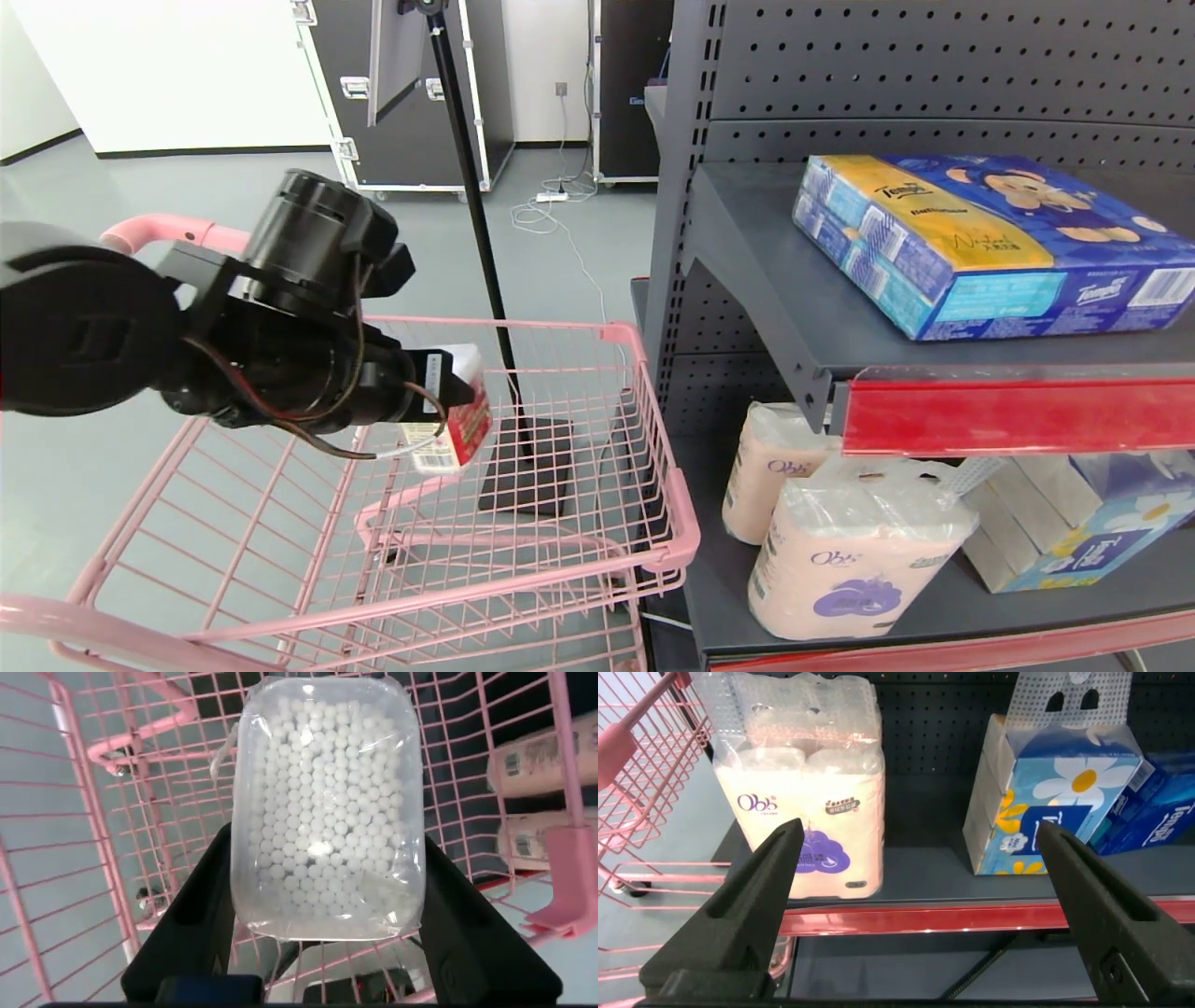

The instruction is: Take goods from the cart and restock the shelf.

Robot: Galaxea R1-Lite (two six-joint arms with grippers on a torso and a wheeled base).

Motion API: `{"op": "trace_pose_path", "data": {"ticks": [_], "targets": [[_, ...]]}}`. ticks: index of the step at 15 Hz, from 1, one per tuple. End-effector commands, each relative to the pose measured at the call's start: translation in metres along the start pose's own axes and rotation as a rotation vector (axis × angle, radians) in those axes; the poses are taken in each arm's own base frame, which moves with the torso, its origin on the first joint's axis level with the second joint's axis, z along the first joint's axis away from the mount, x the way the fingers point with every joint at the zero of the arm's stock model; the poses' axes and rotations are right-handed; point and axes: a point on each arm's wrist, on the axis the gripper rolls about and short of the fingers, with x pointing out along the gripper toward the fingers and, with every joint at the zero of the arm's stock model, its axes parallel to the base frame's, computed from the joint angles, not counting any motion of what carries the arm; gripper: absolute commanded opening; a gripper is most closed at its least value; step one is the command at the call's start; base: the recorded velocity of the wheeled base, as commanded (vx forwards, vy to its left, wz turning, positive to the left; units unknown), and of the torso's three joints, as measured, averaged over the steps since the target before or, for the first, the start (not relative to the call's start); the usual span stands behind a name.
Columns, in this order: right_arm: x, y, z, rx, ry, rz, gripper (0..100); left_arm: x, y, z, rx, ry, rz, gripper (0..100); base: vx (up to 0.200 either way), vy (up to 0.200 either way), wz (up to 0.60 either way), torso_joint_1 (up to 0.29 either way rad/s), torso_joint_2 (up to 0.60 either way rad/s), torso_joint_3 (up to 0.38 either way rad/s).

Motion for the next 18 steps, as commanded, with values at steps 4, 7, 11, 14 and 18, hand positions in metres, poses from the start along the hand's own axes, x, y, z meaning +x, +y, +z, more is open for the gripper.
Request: {"op": "trace_pose_path", "data": {"ticks": [4,7,11,14,18], "targets": [[0.0,0.0,0.0,0.001,0.0,0.0,100,-0.082,0.035,-0.017,-0.069,-0.172,-0.001,0,0.0,0.0,0.0,0.0,0.0,0.0],[0.0,0.0,0.0,0.0,0.002,-0.004,100,-0.117,0.053,-0.037,-0.109,-0.253,0.01,0,0.0,0.0,0.0,0.0,0.0,0.0],[0.0,0.0,0.0,-0.003,0.0,-0.006,100,-0.133,0.062,-0.056,-0.123,-0.283,0.016,0,0.0,0.0,0.0,0.0,0.0,0.0],[0.0,0.0,0.0,-0.002,0.0,-0.006,100,-0.139,0.065,-0.065,-0.123,-0.294,0.011,0,0.0,0.0,0.0,0.064,-0.32,-0.245],[0.0,0.0,0.0,-0.002,0.0,-0.006,100,-0.146,0.066,-0.067,-0.12,-0.322,0.005,0,0.0,0.0,0.0,0.121,-0.48,-0.353]]}}
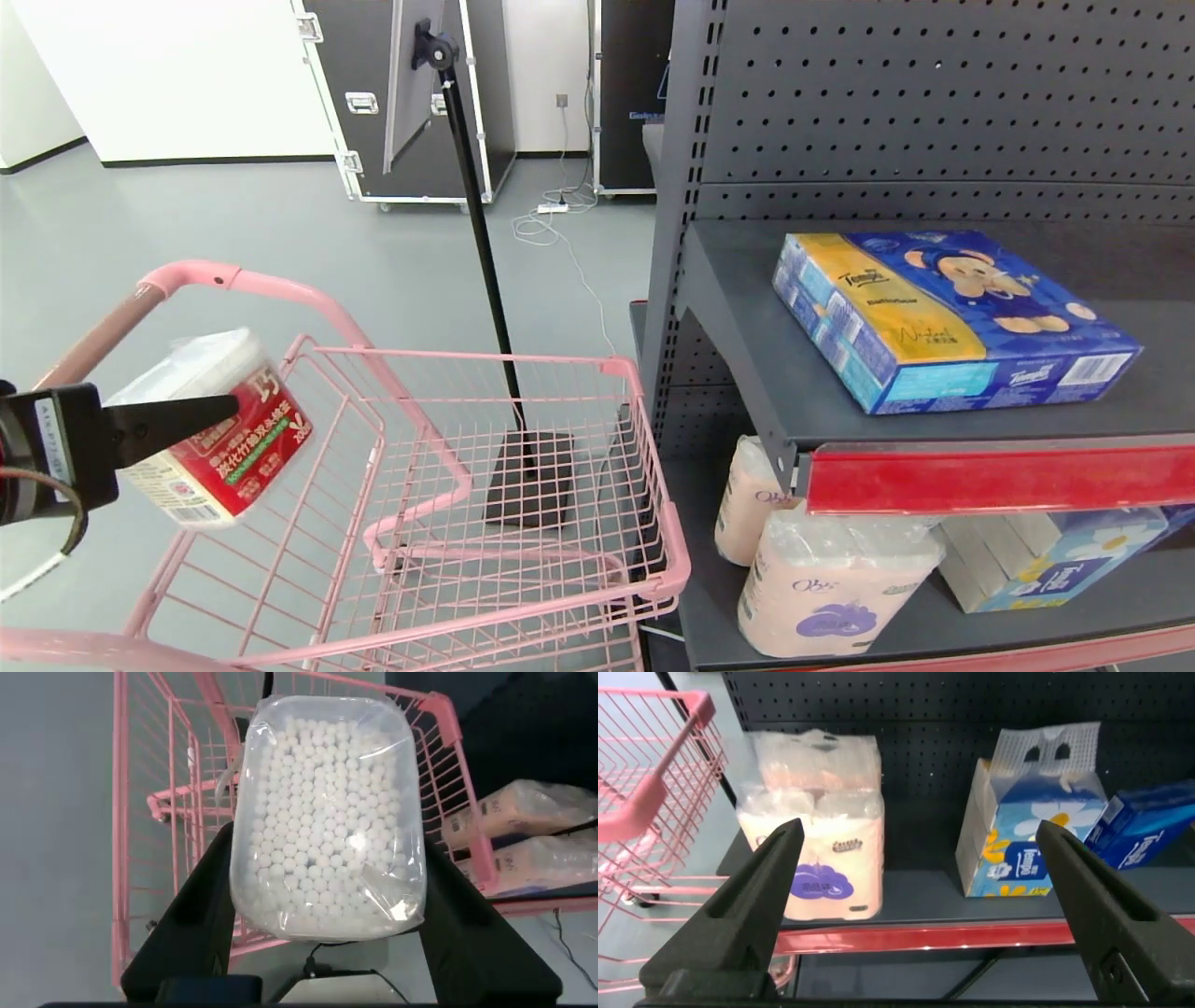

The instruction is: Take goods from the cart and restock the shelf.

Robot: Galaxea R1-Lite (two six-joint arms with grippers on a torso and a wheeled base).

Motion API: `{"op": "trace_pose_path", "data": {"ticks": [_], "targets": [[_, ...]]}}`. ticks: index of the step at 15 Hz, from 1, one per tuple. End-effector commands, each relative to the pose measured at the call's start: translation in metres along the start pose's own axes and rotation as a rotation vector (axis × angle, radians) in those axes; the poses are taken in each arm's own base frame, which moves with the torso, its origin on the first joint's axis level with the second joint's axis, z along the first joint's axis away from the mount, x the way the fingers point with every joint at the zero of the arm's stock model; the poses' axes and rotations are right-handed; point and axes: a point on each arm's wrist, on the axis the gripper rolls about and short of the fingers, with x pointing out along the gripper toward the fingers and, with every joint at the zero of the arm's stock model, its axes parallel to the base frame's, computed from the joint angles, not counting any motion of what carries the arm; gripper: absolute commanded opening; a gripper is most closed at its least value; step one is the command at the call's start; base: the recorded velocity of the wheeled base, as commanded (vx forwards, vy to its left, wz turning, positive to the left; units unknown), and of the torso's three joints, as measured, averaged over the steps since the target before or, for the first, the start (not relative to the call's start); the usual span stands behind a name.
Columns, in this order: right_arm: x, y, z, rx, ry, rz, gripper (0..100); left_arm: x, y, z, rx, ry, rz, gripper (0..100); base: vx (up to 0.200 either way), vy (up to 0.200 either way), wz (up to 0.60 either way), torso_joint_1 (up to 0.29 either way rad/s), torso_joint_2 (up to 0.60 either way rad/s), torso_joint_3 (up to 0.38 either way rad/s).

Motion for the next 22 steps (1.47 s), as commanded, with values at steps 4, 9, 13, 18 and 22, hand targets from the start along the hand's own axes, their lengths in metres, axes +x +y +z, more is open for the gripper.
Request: {"op": "trace_pose_path", "data": {"ticks": [4,9,13,18,22], "targets": [[0.0,0.0,0.0001,0.0,-0.001,0.0,100,-0.0083,-0.0015,0.0078,0.038,-0.096,-0.033,0,0.0,0.0,0.0,0.165,-0.54,-0.365],[0.0,0.0,0.0001,0.001,-0.001,0.0,100,-0.0112,-0.0012,0.0083,0.052,-0.108,-0.037,0,0.0,0.0,0.0,0.205,-0.59,-0.381],[0.0,0.0,0.0001,0.0,-0.001,0.001,100,-0.0105,-0.0014,0.0086,0.067,-0.106,-0.034,0,0.0,0.0,0.0,0.19,-0.47,-0.297],[0.0,0.0,0.0001,0.0,-0.001,0.001,100,-0.0098,-0.0016,0.0087,0.091,-0.102,-0.035,0,0.0,0.0,0.0,0.157,-0.38,-0.227],[0.0,0.0,0.0001,0.001,-0.001,0.001,100,-0.0084,-0.0008,0.0075,0.13,-0.096,-0.027,0,0.0,0.0,0.0,0.151,-0.36,-0.21]]}}
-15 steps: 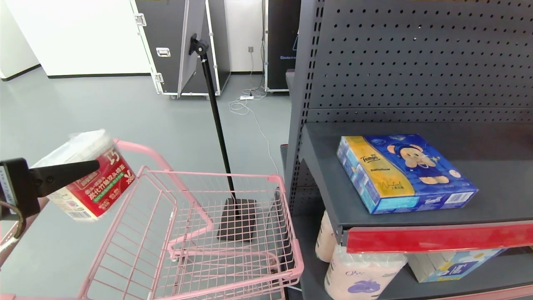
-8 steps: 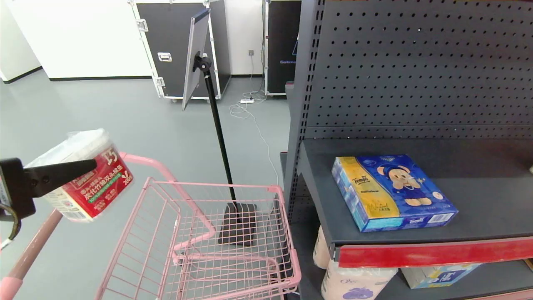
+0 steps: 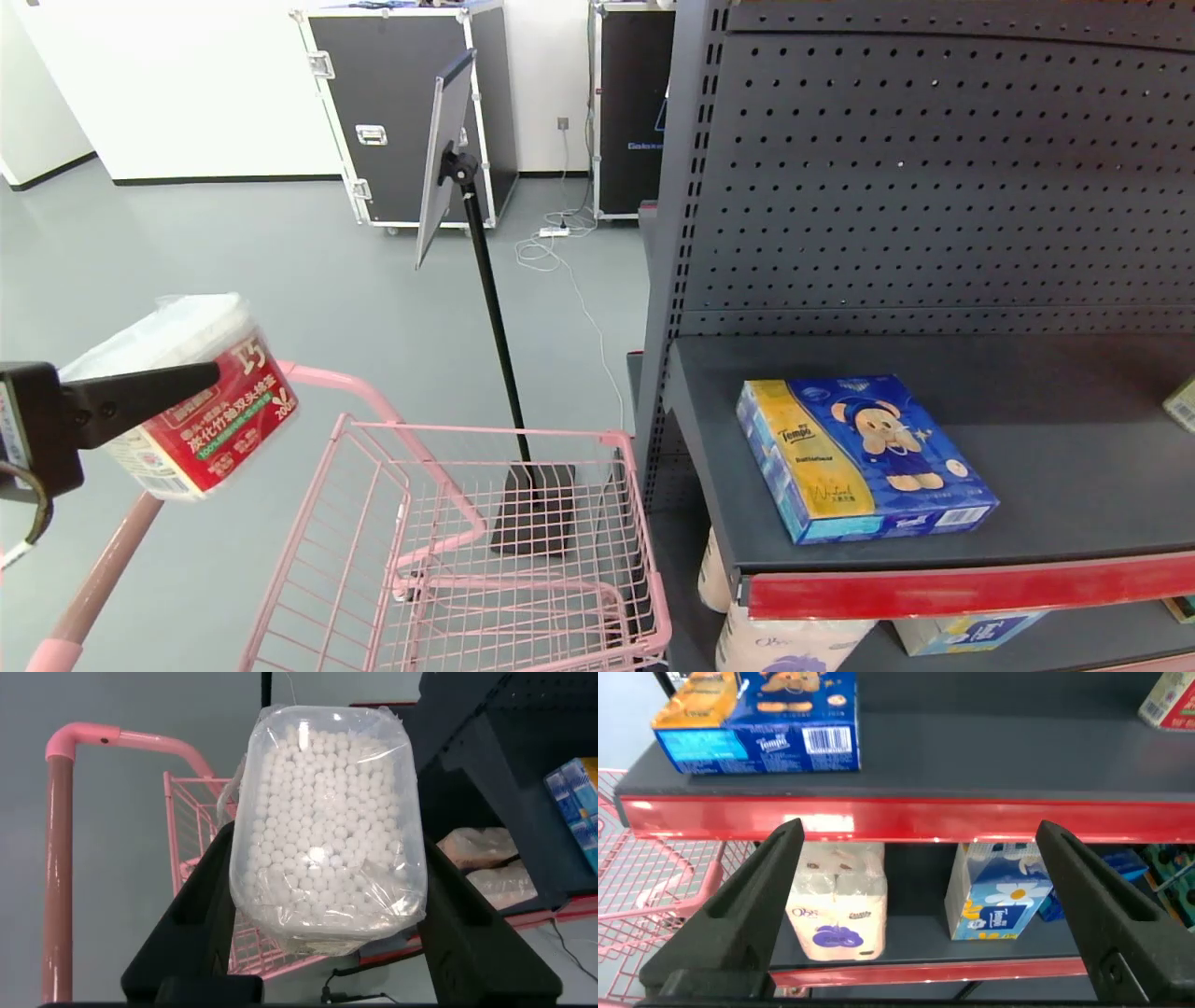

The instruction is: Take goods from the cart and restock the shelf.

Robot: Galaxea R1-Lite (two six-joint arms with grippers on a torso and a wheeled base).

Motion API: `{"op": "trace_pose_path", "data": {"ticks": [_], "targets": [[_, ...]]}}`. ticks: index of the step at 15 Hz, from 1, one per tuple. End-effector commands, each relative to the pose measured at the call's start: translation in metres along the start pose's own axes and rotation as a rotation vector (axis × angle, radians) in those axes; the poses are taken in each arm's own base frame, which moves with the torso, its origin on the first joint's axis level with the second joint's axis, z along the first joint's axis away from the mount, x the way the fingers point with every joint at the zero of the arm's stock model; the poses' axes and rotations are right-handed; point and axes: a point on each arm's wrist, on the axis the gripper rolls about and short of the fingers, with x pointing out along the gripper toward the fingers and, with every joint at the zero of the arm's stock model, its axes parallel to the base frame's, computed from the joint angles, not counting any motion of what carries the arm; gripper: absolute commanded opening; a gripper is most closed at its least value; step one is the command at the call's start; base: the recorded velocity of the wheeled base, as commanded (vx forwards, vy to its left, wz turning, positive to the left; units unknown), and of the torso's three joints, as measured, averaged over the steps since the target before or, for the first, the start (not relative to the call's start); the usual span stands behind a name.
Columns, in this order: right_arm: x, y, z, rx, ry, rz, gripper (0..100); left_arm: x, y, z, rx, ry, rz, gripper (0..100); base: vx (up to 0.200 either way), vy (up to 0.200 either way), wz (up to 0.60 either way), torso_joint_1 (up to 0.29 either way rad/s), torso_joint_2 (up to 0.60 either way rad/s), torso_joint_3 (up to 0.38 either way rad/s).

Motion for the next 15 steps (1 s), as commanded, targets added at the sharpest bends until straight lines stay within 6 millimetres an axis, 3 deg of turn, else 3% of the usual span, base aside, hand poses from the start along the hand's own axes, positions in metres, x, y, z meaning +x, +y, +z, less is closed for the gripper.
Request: {"op": "trace_pose_path", "data": {"ticks": [1,15], "targets": [[0.0,0.0,0.0,0.0,0.0,0.001,100,0.0017,0.0,-0.001,0.002,0.006,0.002,0,0.0,0.0,0.0,0.134,-0.33,-0.178],[0.0001,0.0,0.0,0.001,0.001,0.001,100,0.004,0.0011,-0.0081,0.029,0.028,0.007,0,0.0,0.0,0.0,0.004,-0.01,-0.004]]}}
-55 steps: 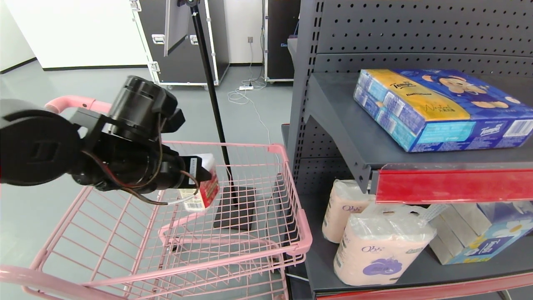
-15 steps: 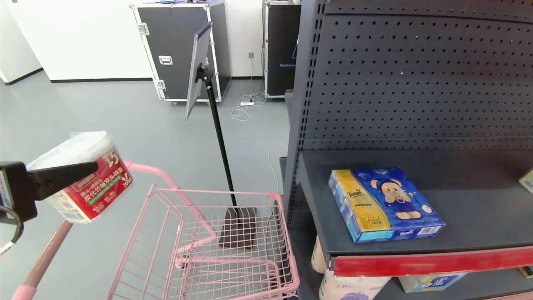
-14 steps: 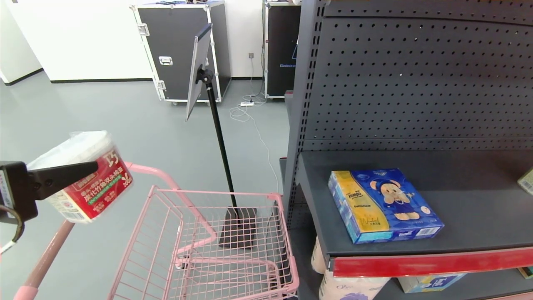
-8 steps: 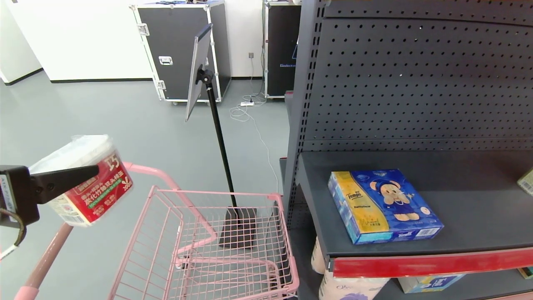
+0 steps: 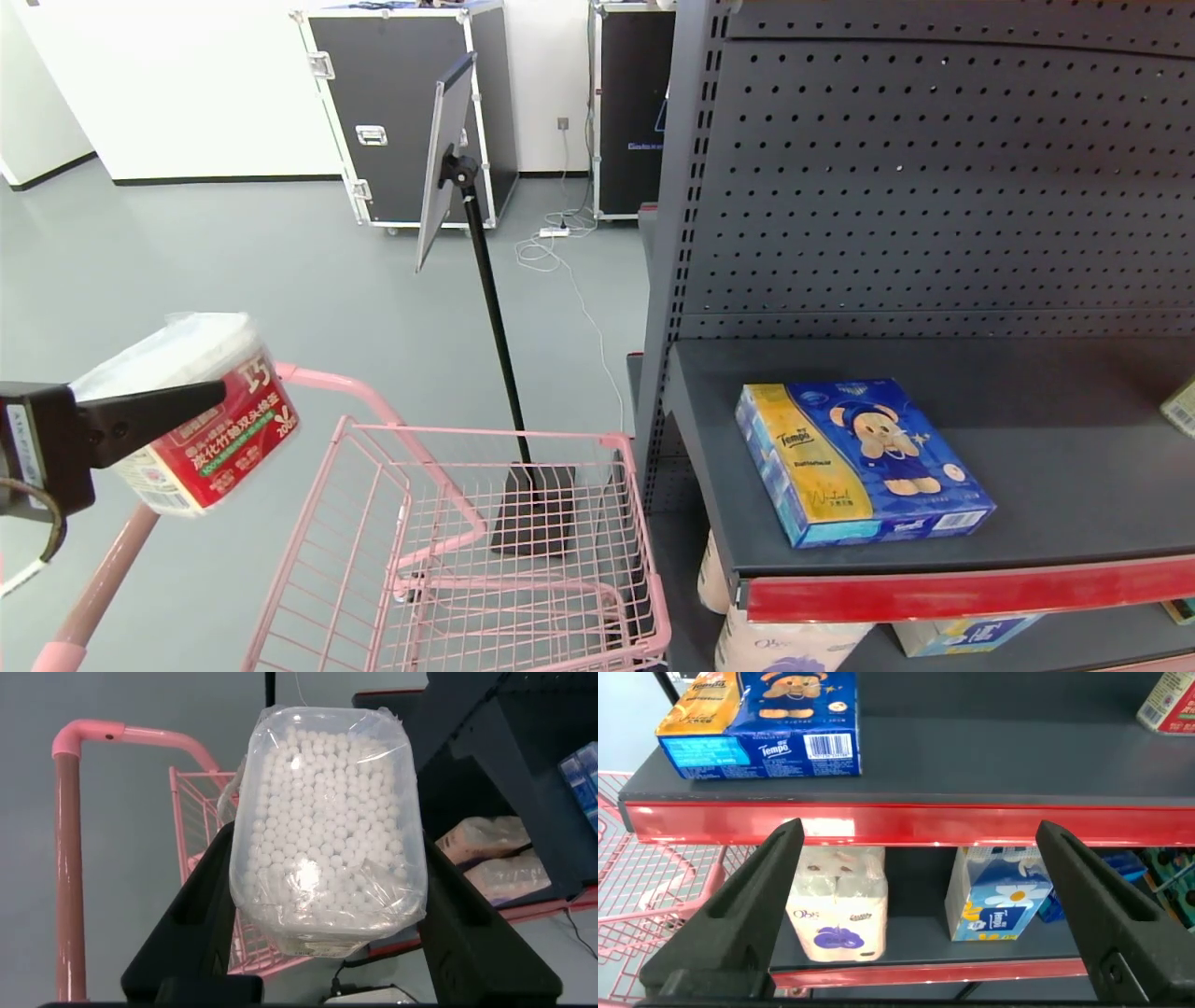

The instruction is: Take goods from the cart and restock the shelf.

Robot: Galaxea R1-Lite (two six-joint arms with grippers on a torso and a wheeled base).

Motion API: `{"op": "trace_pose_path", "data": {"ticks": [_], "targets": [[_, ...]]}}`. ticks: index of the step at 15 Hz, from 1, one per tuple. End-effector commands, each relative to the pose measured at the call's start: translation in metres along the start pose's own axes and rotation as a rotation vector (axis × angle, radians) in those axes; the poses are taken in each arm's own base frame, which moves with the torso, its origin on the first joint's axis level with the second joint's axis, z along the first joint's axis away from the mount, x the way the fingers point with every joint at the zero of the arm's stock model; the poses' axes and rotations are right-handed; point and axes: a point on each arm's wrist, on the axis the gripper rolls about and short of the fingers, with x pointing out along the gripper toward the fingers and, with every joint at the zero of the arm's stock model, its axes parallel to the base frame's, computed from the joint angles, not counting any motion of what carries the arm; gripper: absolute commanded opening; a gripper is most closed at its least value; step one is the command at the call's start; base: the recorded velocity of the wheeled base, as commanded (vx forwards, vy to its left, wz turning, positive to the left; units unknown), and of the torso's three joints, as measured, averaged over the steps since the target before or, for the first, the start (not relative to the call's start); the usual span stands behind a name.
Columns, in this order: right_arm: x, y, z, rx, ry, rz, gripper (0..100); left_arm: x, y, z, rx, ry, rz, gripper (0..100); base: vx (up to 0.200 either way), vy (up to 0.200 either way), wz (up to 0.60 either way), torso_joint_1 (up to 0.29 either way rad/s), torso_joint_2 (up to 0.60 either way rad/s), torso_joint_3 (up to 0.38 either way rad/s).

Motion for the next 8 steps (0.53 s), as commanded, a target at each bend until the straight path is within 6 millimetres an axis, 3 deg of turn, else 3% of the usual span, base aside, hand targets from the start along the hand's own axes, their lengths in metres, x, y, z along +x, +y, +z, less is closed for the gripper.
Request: {"op": "trace_pose_path", "data": {"ticks": [1,8], "targets": [[0.0,0.0,0.0,-0.001,0.0,0.0,100,0.001,0.0,-0.0012,0.003,0.006,0.001,0,0.0,0.0,0.0,0.0,0.0,0.0],[0.0,0.0,0.0,-0.001,0.0,0.002,100,0.001,0.0002,-0.002,0.003,0.006,0.001,0,0.0,-0.2,0.0,0.006,0.0,0.002]]}}
